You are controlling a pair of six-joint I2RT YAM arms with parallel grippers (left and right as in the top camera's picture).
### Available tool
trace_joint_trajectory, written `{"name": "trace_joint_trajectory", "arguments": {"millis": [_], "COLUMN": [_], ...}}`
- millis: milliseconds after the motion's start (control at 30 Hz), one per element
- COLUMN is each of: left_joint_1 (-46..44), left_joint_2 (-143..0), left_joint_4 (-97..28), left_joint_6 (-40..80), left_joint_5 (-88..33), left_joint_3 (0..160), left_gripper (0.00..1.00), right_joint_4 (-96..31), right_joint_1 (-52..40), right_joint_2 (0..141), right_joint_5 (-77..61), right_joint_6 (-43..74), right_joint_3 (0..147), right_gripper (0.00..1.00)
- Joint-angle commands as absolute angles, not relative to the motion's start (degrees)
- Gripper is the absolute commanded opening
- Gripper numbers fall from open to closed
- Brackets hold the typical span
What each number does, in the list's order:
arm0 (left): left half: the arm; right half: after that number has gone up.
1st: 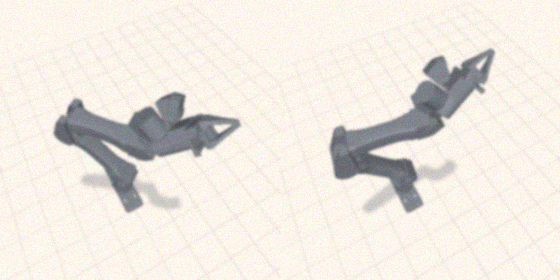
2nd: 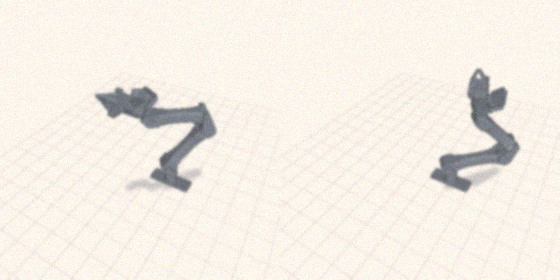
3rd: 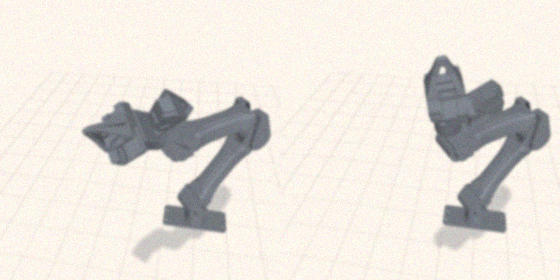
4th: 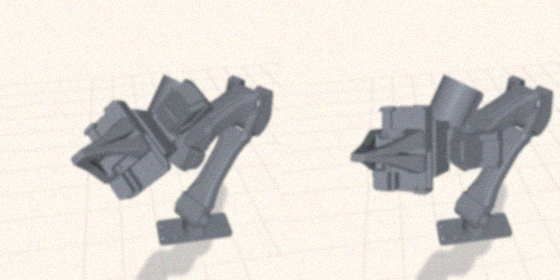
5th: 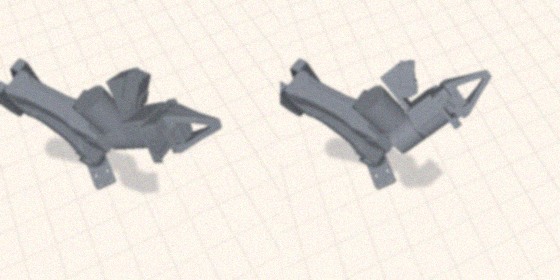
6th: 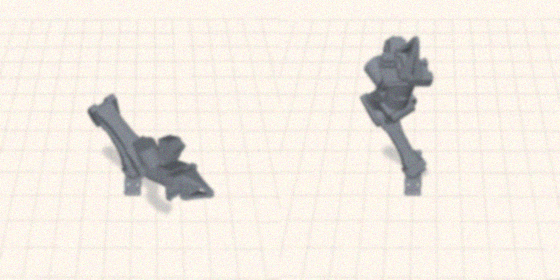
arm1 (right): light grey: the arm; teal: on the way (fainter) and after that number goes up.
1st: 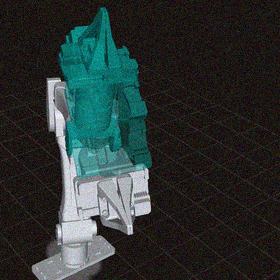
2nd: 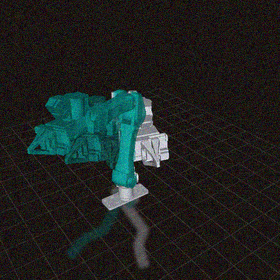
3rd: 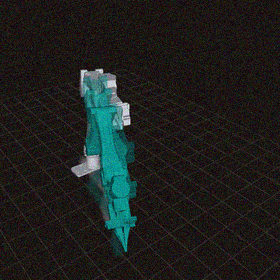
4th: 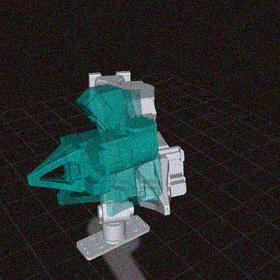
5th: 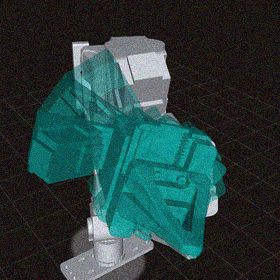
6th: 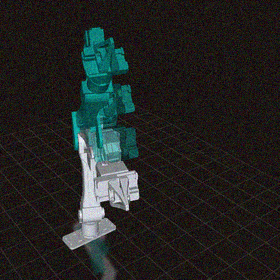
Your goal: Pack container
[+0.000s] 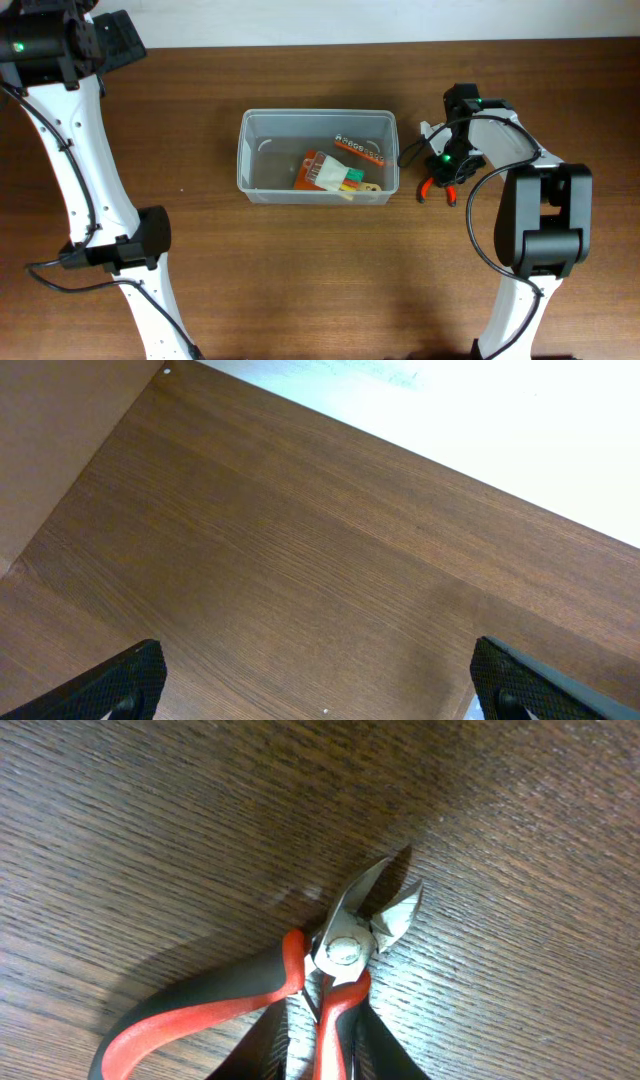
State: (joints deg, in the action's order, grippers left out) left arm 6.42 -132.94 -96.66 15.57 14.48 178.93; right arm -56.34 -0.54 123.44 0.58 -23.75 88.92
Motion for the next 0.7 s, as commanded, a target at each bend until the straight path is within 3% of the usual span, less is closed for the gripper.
{"name": "trace_joint_trajectory", "arguments": {"millis": [0, 533, 667], "left_joint_1": [6.8, 6.8, 6.8], "left_joint_2": [-131.3, -131.3, -131.3], "left_joint_4": [-96.7, -96.7, -96.7], "left_joint_6": [14.9, 14.9, 14.9], "left_joint_5": [15.4, 15.4, 15.4], "left_joint_3": [179.0, 179.0, 179.0], "left_gripper": [0.99, 0.99, 0.99], "right_joint_4": [-56.1, -56.2, -56.3], "right_joint_1": [-1.1, -1.1, -1.1], "right_joint_2": [125.1, 125.1, 125.1], "right_joint_5": [0.7, 0.7, 0.7], "right_joint_6": [-23.3, -23.1, -22.9], "right_joint_3": [88.3, 88.3, 88.3], "right_gripper": [0.21, 0.19, 0.13]}}
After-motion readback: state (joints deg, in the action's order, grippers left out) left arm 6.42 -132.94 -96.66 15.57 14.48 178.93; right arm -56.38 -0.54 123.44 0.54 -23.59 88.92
